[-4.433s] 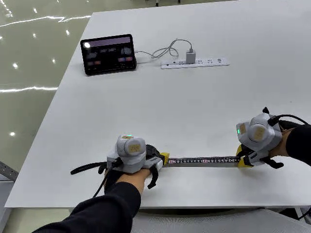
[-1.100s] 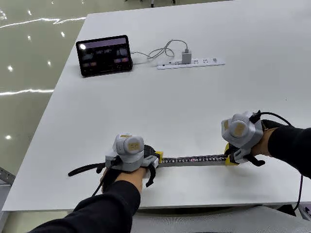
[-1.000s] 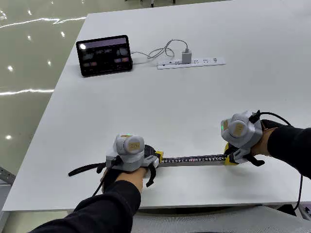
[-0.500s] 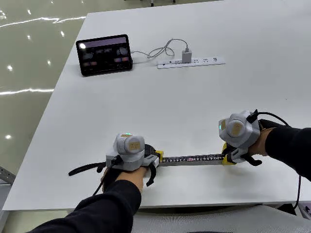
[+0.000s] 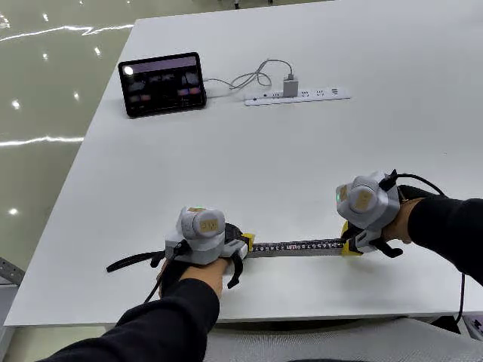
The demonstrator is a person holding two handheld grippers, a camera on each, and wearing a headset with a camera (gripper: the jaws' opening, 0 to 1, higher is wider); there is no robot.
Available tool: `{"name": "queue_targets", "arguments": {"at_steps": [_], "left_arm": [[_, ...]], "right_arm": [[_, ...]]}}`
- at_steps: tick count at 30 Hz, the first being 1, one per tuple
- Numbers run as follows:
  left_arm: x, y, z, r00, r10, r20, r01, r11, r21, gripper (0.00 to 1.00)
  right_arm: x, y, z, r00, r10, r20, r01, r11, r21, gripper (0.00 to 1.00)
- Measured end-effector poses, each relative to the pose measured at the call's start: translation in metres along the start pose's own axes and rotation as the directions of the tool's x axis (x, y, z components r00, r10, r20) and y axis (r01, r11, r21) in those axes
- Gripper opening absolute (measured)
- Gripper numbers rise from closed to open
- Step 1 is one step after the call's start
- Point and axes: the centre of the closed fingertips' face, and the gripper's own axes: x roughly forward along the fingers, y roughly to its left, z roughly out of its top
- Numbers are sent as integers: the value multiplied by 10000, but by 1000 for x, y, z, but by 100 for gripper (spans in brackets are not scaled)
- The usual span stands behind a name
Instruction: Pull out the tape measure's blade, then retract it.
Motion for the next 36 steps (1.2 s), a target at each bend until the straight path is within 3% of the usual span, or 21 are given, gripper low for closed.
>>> {"name": "queue_targets", "arguments": {"at_steps": [36], "left_arm": [[1, 0, 0, 10000, 0, 27, 0, 10000, 77, 65]], "right_arm": [[6, 3, 14, 9998, 20, 204, -20, 10000, -15, 11]]}}
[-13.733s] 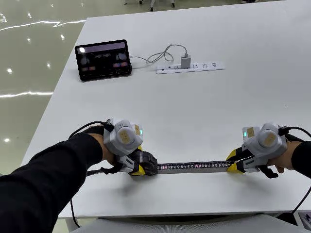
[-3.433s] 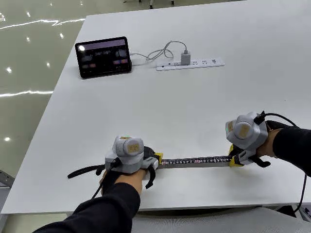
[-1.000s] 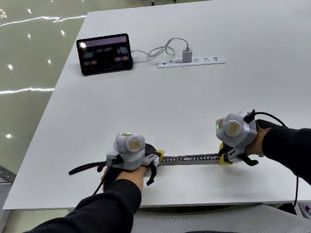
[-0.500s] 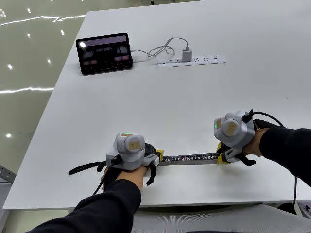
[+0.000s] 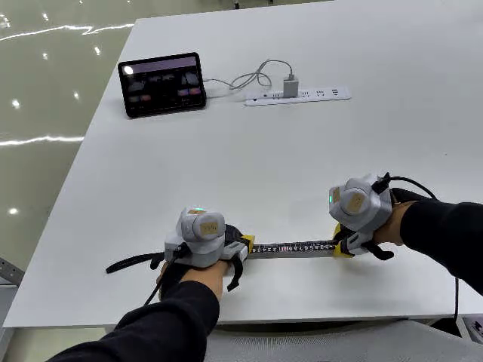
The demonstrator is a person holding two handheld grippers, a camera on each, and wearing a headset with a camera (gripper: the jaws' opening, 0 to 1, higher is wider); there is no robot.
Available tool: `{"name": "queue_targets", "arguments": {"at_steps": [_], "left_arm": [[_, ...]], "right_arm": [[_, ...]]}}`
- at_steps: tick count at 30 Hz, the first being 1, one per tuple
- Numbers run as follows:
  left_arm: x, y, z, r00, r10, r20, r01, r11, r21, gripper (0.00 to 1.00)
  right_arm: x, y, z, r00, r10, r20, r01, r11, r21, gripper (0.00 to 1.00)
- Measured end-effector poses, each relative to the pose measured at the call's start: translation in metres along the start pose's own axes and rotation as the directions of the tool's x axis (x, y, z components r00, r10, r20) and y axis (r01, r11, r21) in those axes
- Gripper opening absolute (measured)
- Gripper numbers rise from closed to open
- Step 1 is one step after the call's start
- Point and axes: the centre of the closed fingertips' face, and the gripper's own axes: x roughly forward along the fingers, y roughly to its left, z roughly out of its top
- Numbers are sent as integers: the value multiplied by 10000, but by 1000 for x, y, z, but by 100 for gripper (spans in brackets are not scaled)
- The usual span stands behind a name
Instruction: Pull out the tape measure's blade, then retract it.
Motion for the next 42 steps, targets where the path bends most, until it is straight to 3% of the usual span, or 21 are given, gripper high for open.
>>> {"name": "queue_targets", "arguments": {"at_steps": [42], "left_arm": [[0, 0, -1, 10000, -62, -56, 63, 9999, 159, 65]], "right_arm": [[7, 3, 18, 9998, -51, 201, 51, 10000, -15, 11]]}}
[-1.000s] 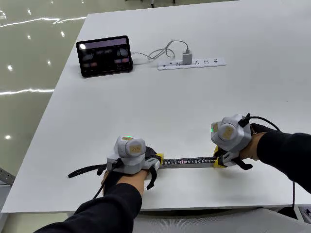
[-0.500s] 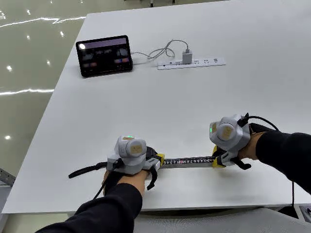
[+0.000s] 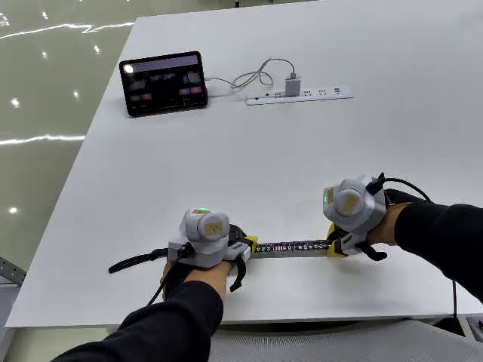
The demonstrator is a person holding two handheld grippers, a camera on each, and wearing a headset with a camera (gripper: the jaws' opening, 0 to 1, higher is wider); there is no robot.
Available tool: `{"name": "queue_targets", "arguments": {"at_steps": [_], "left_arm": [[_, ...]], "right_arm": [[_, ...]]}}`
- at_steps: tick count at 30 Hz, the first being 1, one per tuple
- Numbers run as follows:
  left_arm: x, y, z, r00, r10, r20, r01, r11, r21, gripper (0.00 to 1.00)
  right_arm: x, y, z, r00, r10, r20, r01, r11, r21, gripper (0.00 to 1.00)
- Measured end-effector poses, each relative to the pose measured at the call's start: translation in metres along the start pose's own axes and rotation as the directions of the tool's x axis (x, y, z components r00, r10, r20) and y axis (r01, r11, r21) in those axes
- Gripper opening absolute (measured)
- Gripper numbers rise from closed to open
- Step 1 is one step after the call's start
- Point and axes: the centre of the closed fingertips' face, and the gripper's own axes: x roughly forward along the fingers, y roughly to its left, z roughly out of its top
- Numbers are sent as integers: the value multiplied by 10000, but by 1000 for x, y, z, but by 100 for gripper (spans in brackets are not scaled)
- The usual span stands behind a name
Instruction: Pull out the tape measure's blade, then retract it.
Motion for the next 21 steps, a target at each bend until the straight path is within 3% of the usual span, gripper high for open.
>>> {"name": "queue_targets", "arguments": {"at_steps": [21], "left_arm": [[0, 0, 0, 10000, -4, 26, 4, 10000, -2, 65]], "right_arm": [[5, 1, 11, 9999, -14, 156, 13, 10000, 43, 11]]}}
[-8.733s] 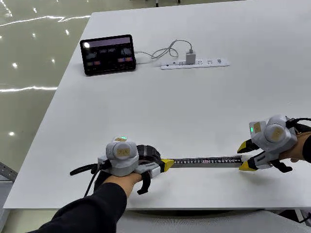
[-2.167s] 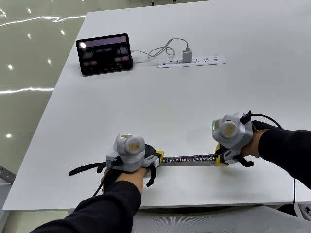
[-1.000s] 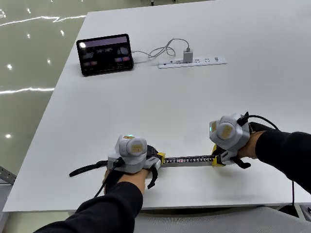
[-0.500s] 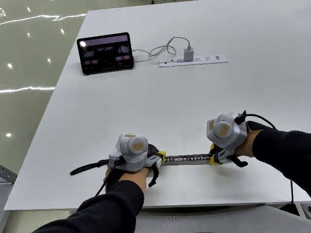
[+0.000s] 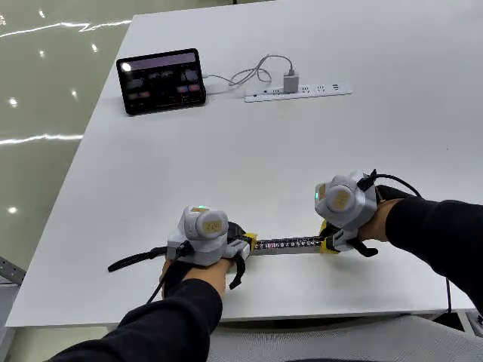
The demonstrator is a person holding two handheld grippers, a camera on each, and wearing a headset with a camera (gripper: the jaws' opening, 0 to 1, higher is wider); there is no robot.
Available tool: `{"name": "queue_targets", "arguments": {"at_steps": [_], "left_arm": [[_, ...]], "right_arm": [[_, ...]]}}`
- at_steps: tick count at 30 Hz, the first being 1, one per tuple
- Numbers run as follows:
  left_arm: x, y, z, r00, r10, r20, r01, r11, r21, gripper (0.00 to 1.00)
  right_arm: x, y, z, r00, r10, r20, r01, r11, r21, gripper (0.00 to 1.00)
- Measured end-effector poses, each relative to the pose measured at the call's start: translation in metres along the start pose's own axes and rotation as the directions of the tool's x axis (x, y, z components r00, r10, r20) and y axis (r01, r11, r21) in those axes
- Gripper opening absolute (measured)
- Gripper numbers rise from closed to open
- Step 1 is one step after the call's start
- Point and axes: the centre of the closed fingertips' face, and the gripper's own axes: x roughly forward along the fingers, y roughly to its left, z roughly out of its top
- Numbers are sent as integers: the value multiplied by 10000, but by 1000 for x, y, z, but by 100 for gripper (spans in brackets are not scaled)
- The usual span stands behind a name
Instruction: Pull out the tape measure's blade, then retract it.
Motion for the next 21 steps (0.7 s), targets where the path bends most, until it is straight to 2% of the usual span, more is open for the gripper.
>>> {"name": "queue_targets", "arguments": {"at_steps": [21], "left_arm": [[-1, 0, 0, 10000, 7, 2, -7, 10000, -14, 65]], "right_arm": [[6, 2, 13, 9998, 64, 193, -64, 10000, -6, 11]]}}
